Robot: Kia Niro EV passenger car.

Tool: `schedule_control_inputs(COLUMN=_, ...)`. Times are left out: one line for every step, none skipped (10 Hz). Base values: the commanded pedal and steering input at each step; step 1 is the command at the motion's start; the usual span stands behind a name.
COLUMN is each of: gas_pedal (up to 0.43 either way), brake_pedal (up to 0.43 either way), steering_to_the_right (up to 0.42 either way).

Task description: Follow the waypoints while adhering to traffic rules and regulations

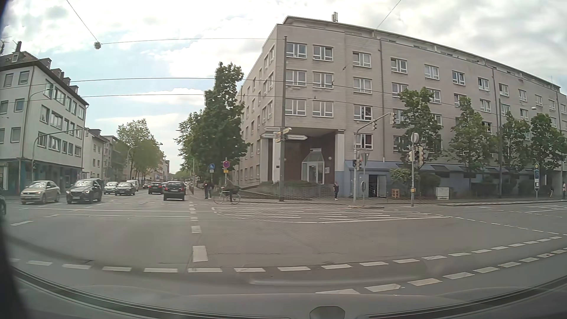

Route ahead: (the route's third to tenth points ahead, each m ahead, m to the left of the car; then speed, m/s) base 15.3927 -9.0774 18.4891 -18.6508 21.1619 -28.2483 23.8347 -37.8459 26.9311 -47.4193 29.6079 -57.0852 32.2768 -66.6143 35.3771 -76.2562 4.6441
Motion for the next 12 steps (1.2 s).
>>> schedule_control_inputs(gas_pedal=0.0, brake_pedal=0.024, steering_to_the_right=0.371)
schedule_control_inputs(gas_pedal=0.0, brake_pedal=0.024, steering_to_the_right=0.376)
schedule_control_inputs(gas_pedal=0.0, brake_pedal=0.024, steering_to_the_right=0.384)
schedule_control_inputs(gas_pedal=0.0, brake_pedal=0.024, steering_to_the_right=0.395)
schedule_control_inputs(gas_pedal=0.0, brake_pedal=0.024, steering_to_the_right=0.4)
schedule_control_inputs(gas_pedal=0.0, brake_pedal=0.024, steering_to_the_right=0.403)
schedule_control_inputs(gas_pedal=0.039, brake_pedal=0.024, steering_to_the_right=0.407)
schedule_control_inputs(gas_pedal=0.059, brake_pedal=0.024, steering_to_the_right=0.414)
schedule_control_inputs(gas_pedal=0.059, brake_pedal=0.024, steering_to_the_right=0.422)
schedule_control_inputs(gas_pedal=0.059, brake_pedal=0.024, steering_to_the_right=0.429)
schedule_control_inputs(gas_pedal=0.087, brake_pedal=0.024, steering_to_the_right=0.433)
schedule_control_inputs(gas_pedal=0.11, brake_pedal=0.024, steering_to_the_right=0.433)
